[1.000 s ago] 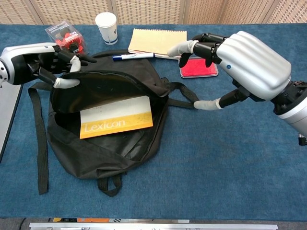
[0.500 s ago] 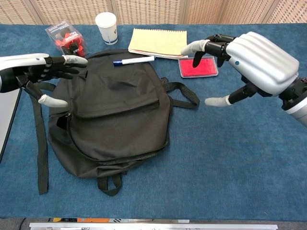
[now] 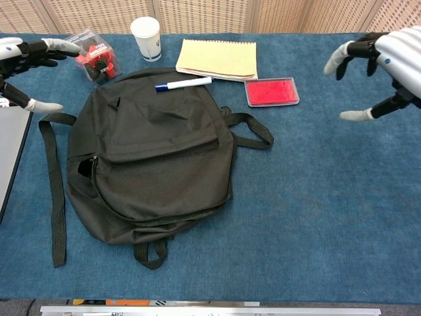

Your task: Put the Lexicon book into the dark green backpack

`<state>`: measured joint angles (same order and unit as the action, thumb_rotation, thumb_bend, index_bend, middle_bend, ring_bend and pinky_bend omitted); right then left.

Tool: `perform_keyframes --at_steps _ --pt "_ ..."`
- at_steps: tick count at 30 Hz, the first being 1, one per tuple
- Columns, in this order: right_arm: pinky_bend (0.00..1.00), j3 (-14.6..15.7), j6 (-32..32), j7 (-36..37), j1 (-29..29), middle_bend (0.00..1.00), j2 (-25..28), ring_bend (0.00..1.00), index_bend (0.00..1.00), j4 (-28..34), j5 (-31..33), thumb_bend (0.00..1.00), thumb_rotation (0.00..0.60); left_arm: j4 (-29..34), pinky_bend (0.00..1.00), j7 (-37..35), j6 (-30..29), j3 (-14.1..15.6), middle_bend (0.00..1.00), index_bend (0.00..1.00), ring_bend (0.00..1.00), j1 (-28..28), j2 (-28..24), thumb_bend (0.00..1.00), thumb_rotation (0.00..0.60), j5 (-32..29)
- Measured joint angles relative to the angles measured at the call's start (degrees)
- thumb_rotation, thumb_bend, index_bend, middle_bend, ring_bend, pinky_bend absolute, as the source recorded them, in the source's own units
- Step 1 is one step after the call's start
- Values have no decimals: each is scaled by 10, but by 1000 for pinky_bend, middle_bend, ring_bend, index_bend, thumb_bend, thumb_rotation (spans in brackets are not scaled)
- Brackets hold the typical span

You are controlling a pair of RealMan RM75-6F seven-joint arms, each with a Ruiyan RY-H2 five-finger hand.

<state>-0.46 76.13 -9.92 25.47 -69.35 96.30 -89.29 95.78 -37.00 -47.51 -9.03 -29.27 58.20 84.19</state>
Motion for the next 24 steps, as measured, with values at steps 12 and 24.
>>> perform_keyframes --at_steps 12,24 --pt "531 -8 48 -34 -76 643 38 452 627 0 70 170 600 -36 30 251 -230 25 134 181 76 125 54 201 600 -72" --pt "531 -11 89 -45 -130 652 48 467 641 7 85 170 600 7 30 306 -355 59 135 188 76 217 51 201 600 -65"
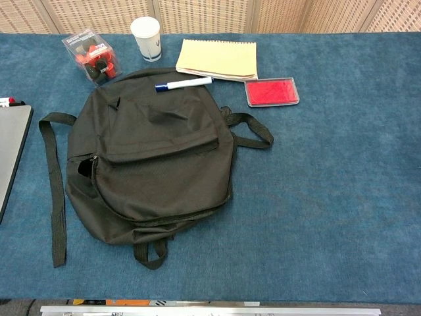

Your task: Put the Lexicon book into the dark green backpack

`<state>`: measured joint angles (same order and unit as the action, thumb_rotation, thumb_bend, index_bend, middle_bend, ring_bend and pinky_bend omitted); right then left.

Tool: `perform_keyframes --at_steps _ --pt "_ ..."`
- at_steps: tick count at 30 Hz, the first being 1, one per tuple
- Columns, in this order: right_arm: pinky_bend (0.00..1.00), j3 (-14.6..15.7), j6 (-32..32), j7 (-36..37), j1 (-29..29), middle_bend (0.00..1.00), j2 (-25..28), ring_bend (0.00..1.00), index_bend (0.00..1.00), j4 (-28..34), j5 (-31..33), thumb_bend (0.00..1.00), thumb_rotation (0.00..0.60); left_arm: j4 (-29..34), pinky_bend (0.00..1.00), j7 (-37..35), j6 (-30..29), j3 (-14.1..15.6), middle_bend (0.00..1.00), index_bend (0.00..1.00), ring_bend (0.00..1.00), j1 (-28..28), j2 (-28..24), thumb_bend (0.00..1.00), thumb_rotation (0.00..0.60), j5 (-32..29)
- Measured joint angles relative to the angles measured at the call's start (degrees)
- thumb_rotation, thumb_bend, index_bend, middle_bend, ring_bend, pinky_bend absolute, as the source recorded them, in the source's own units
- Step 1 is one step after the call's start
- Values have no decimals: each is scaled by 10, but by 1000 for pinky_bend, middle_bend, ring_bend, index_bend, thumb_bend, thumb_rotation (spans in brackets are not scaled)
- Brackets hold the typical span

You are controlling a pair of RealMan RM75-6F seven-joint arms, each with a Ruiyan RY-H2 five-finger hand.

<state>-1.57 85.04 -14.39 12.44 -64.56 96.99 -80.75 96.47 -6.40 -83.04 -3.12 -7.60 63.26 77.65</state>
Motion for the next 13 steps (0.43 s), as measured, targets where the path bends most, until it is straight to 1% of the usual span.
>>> perform_keyframes --at_steps 3,5,13 --pt "532 -4 0 3 -5 652 -3 467 641 -2 3 169 600 9 30 2 -24 5 136 189 76 18 0 201 600 15" --pt "532 -6 -1 4 -7 652 -4 467 641 -2 3 169 600 12 30 -4 -30 6 140 194 76 23 0 201 600 19" --pt "532 -13 -7 8 -12 652 -5 467 642 -3 3 169 600 7 30 -17 -25 3 144 201 78 26 0 201 600 25"
